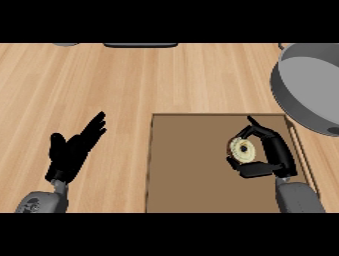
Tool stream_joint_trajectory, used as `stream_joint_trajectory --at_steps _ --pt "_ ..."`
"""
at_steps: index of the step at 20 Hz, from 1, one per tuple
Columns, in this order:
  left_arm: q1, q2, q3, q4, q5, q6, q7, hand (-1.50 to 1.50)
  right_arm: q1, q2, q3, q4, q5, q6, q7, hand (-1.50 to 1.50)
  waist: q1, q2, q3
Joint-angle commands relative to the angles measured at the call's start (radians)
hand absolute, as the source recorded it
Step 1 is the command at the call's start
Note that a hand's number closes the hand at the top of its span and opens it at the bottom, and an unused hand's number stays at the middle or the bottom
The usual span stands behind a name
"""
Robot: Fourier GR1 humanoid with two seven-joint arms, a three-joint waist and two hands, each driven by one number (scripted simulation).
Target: Pick the cupcake from the tray and place it in the pot
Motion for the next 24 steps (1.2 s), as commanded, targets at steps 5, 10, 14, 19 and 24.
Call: stream_joint_trajectory --at_steps 5,10,14,19,24 --pt "0.061 0.017 0.035 -0.028 0.007 0.025 -0.003 0.0 0.21 -0.17 -0.41 -0.016 -0.106 -0.307 -0.031 1.5 -0.088 0.01 0.015" --pt "0.044 -0.006 -0.002 0.0 -0.019 0.017 -0.013 0.0 0.341 -0.185 -0.493 -0.115 -0.134 -0.355 -0.019 1.5 -0.028 0.018 0.013" --pt "0.033 -0.004 -0.004 -0.065 -0.004 -0.002 0.044 0.0 0.422 -0.174 -0.485 -0.292 -0.086 -0.42 0.082 1.5 0.003 0.019 0.014" --pt "0.049 0.0 0.002 -0.001 -0.017 -0.02 -0.018 0.0 0.517 -0.237 -0.463 -0.545 0.035 -0.468 0.271 1.5 0.001 0.02 0.012" --pt "-0.031 -0.042 -0.007 -0.028 -0.037 0.029 0.071 0.0 0.449 -0.312 -0.429 -0.672 0.19 -0.491 0.549 1.5 0.009 0.021 0.013"
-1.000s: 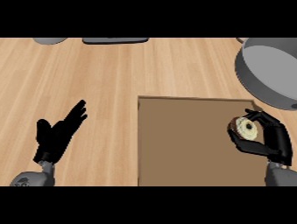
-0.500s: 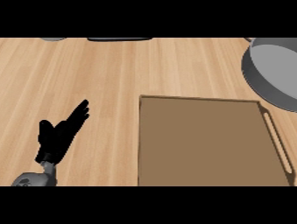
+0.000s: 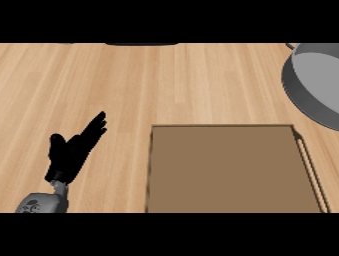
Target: Pick the cupcake from the tray and place it in the pot
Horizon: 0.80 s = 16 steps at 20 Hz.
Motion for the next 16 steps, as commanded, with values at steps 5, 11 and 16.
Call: stream_joint_trajectory --at_steps 5,11,16 --pt "0.006 0.002 0.001 0.007 -0.018 -0.005 0.011 0.0 -0.198 -0.232 0.03 -0.081 0.209 0.086 0.477 1.5 0.024 0.005 -0.001" --pt "0.058 -0.065 -0.062 -0.039 -0.066 0.035 -0.001 0.0 -0.433 -0.344 0.095 0.072 0.234 0.226 0.594 1.5 0.035 0.005 0.001" --pt "-0.013 -0.017 0.005 0.025 -0.019 -0.024 -0.004 0.0 -0.646 -0.404 0.193 0.303 0.277 0.332 0.621 1.5 0.038 0.008 0.001"
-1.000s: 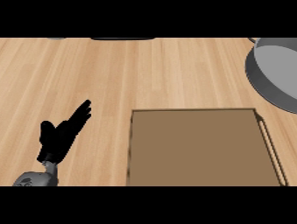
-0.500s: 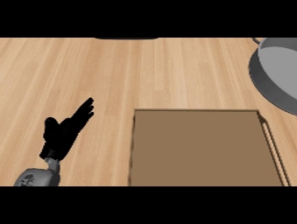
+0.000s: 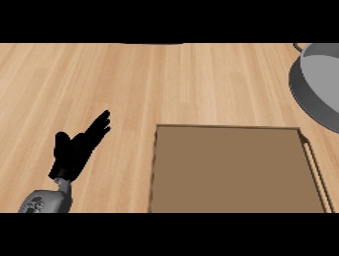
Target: Pick the cupcake from the tray and place it in the pot
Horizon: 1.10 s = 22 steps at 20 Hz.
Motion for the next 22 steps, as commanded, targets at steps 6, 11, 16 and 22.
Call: stream_joint_trajectory --at_steps 6,11,16,22 --pt "0.023 -0.019 -0.003 0.038 -0.026 0.006 -0.053 0.0 -0.391 0.003 0.171 0.458 0.145 0.066 -0.012 1.5 0.012 0.006 0.0" --pt "-0.025 -0.055 -0.041 -0.013 -0.036 0.028 0.03 0.0 -0.403 -0.057 0.28 0.634 0.304 0.149 0.011 1.5 0.032 0.014 0.001" --pt "-0.002 -0.051 -0.045 0.007 -0.041 0.009 -0.015 0.0 -0.575 0.014 0.292 0.859 0.31 0.27 0.062 1.5 0.039 0.014 0.001" --pt "-0.003 -0.036 -0.036 -0.012 -0.036 -0.001 0.012 0.0 -0.663 0.063 0.227 1.075 0.261 0.39 0.173 -1.5 0.038 0.014 0.002"
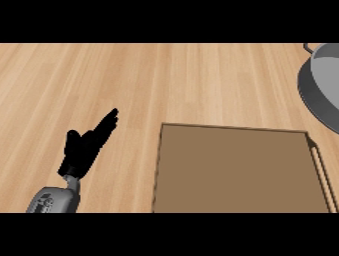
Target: Pick the cupcake from the tray and place it in the pot
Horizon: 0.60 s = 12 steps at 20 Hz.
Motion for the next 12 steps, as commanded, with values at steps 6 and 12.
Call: stream_joint_trajectory --at_steps 6,12 --pt "-0.008 0.006 0.016 -0.016 0.013 -0.005 0.039 0.0 -0.115 0.083 -0.106 0.139 -0.049 -0.221 -0.125 -1.5 0.002 0.003 0.002" --pt "-0.015 0.002 0.024 0.022 0.012 -0.006 0.005 0.0 -0.124 0.074 -0.261 0.048 -0.155 -0.541 -0.287 -1.5 -0.026 0.002 0.002"
